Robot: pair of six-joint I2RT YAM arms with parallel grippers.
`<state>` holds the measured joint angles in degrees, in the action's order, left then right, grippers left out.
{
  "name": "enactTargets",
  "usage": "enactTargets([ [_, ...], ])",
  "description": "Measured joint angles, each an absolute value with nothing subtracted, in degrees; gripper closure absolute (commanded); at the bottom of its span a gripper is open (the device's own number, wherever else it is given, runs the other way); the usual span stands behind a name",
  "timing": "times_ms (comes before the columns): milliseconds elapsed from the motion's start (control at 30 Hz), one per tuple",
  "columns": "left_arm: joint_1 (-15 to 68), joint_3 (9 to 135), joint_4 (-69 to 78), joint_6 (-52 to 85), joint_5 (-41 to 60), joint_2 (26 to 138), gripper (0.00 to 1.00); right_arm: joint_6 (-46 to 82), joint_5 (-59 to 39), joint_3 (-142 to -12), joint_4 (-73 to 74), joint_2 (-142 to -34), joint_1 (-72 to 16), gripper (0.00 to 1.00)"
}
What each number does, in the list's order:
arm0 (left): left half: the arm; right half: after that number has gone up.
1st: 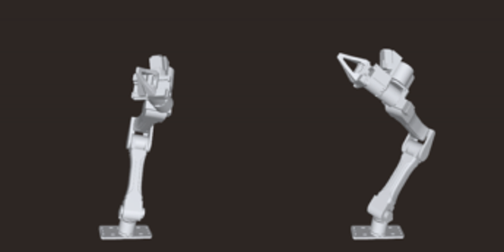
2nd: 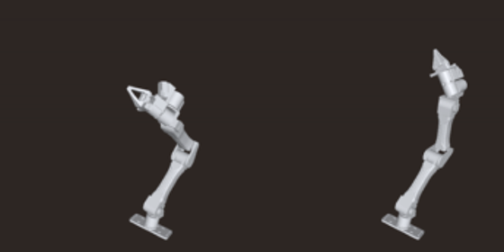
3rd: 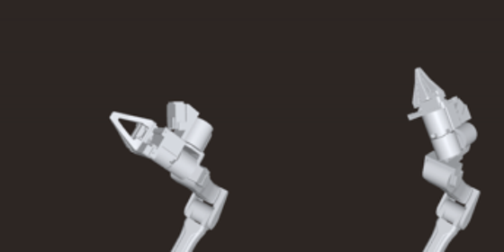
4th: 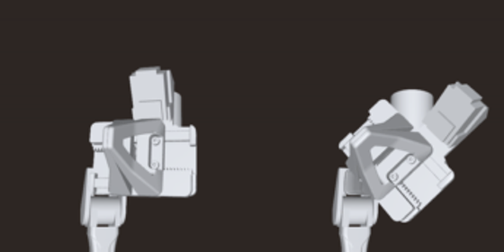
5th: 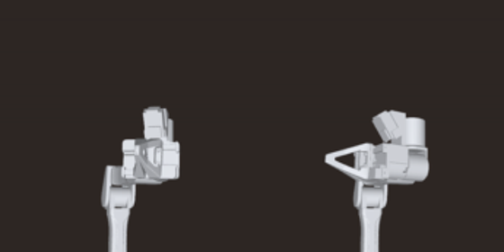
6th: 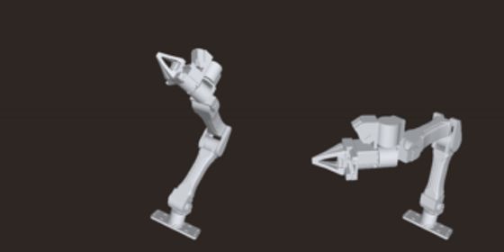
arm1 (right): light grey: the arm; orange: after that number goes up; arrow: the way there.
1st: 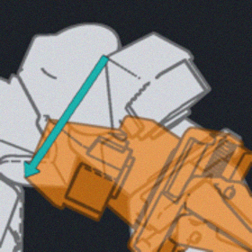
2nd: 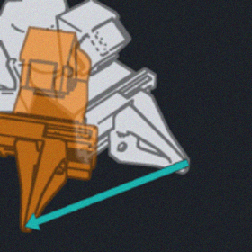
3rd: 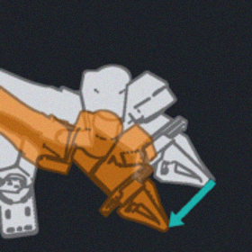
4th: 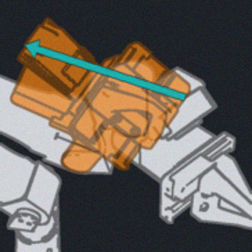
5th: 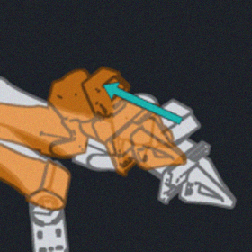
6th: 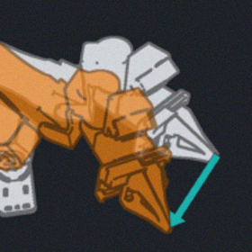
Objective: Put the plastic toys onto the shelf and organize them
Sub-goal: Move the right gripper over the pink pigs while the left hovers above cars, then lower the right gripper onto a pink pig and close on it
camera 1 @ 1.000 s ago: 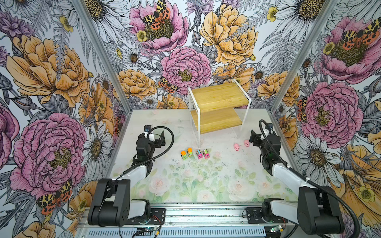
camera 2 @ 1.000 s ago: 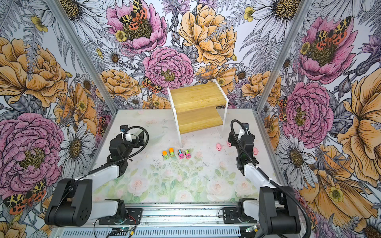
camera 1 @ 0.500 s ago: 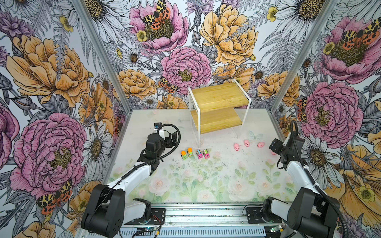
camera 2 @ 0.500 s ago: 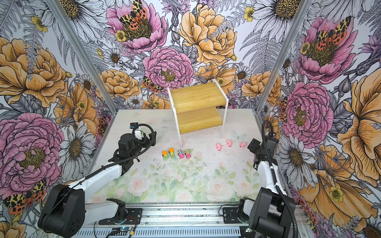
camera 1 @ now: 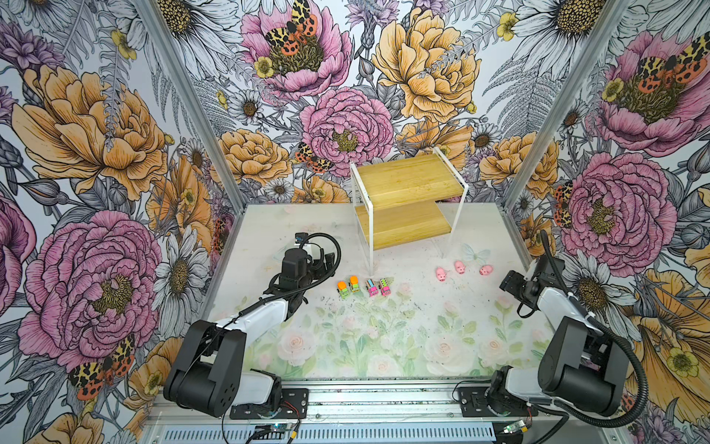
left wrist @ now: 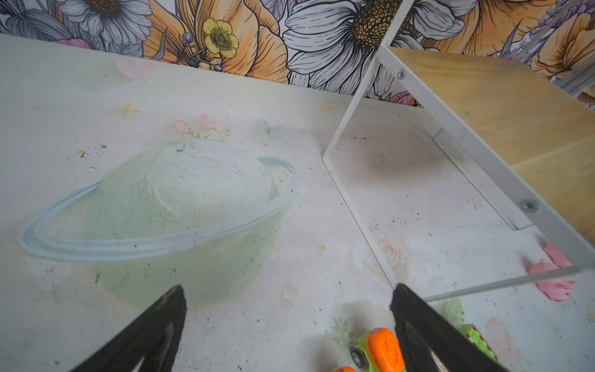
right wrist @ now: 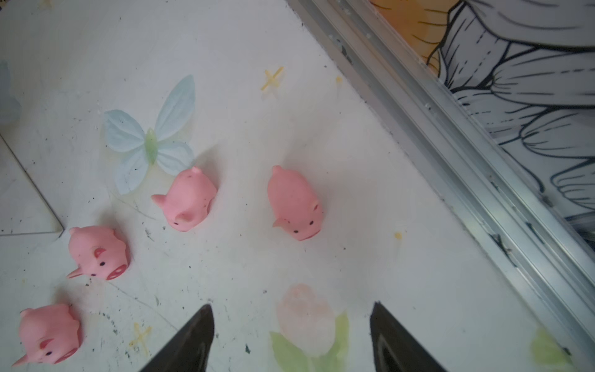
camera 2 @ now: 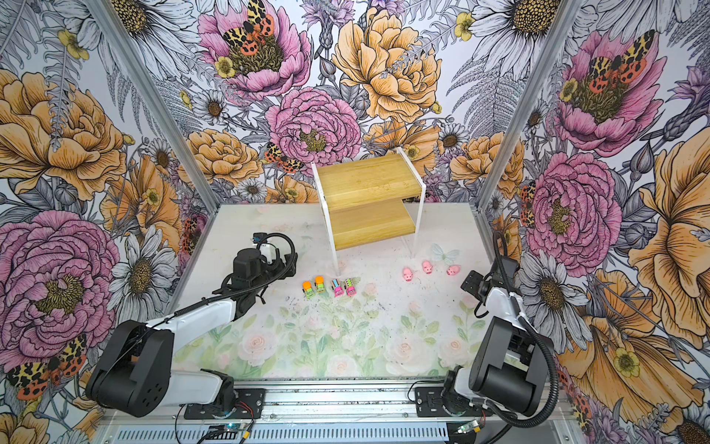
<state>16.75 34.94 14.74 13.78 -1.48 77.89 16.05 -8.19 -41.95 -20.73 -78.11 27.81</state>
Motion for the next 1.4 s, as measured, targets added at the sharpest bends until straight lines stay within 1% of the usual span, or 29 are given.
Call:
enactTargets([
  [167,16.75,34.94,14.76,13.76,-1.45,77.89,0.01,14.48,-9.76,-43.07,-21.65,-80.73,29.80,0.31],
  [300,16.75,34.94,14.74,13.61,-1.45,77.89,0.01,13.15,-11.00,-43.64,-22.11,-83.53,31.22,0.33],
  [400,16.75,35.05,14.63,13.54,-1.45,78.08,0.01,12.14,-11.94,-44.31,-22.48,-85.12,32.32,0.37],
  [700,17.02,36.88,13.50,13.10,-1.28,80.31,0.01,9.76,-14.85,-47.05,-22.48,-89.49,33.45,0.41],
  [900,18.39,36.88,13.43,12.67,-1.32,80.49,0.01,8.45,-15.16,-48.42,-22.72,-92.36,33.45,0.43],
  [1133,18.52,36.88,13.43,12.01,-1.34,80.49,0.01,7.86,-15.53,-50.54,-23.29,-93.69,33.45,0.44],
  [1400,18.52,36.88,13.43,12.01,-1.48,81.14,0.01,7.84,-15.49,-53.23,-23.94,-97.03,32.16,0.48],
])
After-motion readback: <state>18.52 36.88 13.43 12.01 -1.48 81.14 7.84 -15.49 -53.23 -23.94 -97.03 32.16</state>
